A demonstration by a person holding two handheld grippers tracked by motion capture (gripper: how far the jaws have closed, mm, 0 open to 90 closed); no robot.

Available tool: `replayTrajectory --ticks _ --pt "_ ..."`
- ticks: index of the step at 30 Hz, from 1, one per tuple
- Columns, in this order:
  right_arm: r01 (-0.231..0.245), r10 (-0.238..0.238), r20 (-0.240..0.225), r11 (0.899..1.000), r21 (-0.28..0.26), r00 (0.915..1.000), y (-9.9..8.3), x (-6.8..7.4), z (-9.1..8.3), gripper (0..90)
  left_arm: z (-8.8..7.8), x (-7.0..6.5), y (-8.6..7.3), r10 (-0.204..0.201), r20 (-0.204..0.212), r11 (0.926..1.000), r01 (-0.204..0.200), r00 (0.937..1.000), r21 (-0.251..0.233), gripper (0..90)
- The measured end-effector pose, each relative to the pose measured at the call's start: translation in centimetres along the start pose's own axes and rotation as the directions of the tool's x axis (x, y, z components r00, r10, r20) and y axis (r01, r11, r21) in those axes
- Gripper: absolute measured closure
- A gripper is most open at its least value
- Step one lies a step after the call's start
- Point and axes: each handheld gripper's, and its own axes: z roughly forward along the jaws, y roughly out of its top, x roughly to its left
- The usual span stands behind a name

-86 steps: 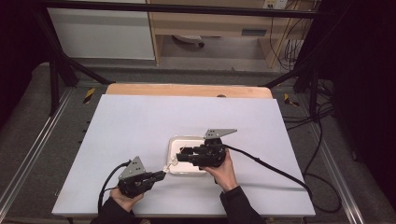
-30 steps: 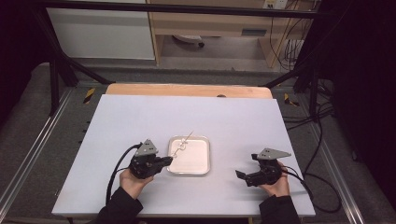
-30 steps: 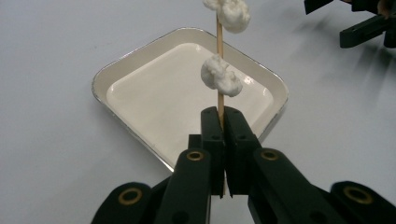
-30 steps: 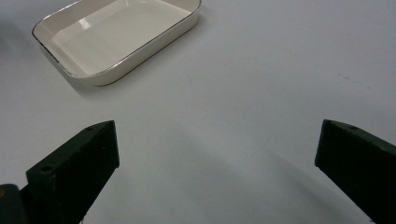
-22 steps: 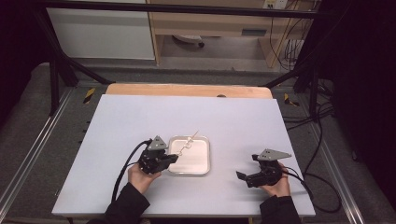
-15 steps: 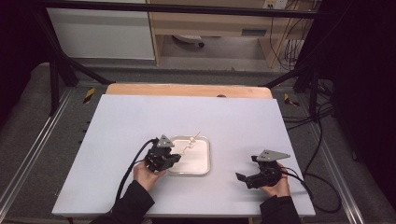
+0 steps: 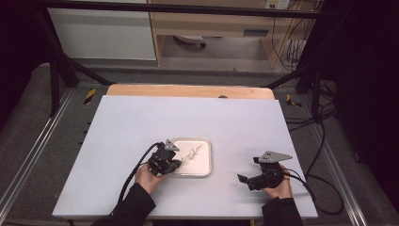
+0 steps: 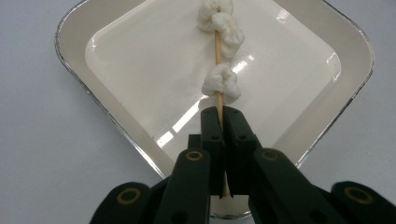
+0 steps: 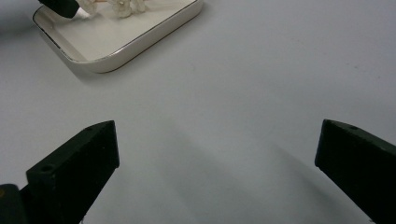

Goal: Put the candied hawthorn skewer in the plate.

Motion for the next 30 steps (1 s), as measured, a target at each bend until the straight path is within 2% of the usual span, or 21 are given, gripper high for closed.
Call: replayTrajectory --ticks 5,11,17,21,25,30 --pt "0.002 -0.002 0.002 1.000 0.007 1.0000 0.0 0.0 0.0 0.4 -0.5 0.0 0.0 0.014 -0.006 0.9998 -0.014 0.9999 -0.014 78.5" --pt "-0.002 0.002 0.001 1.000 0.003 1.0000 0.0 0.0 0.0 0.4 -2.5 0.3 -0.3 0.031 0.003 0.9967 -0.031 0.9995 -0.075 60.3" --pt "-0.012 0.012 0.002 1.000 0.001 0.9999 0.0 0.0 -0.1 0.4 -4.3 1.2 -1.1 0.021 0.006 0.9937 -0.020 0.9998 -0.110 43.8" --pt "-0.013 0.013 0.006 1.000 0.002 0.9999 0.1 0.0 -0.1 0.4 -5.3 2.1 -2.2 0.008 -0.009 0.9939 -0.009 0.9999 -0.110 33.0" --pt "-0.014 0.014 0.005 1.000 0.002 0.9999 0.1 0.0 -0.1 0.4 -6.2 3.3 -3.8 -0.024 -0.028 0.9930 0.020 0.9993 -0.117 23.3" --pt "-0.015 0.015 0.009 1.000 0.002 0.9998 0.1 0.0 -0.2 0.4 -7.0 4.5 -6.1 -0.061 -0.039 0.9884 0.055 0.9974 -0.141 16.8"
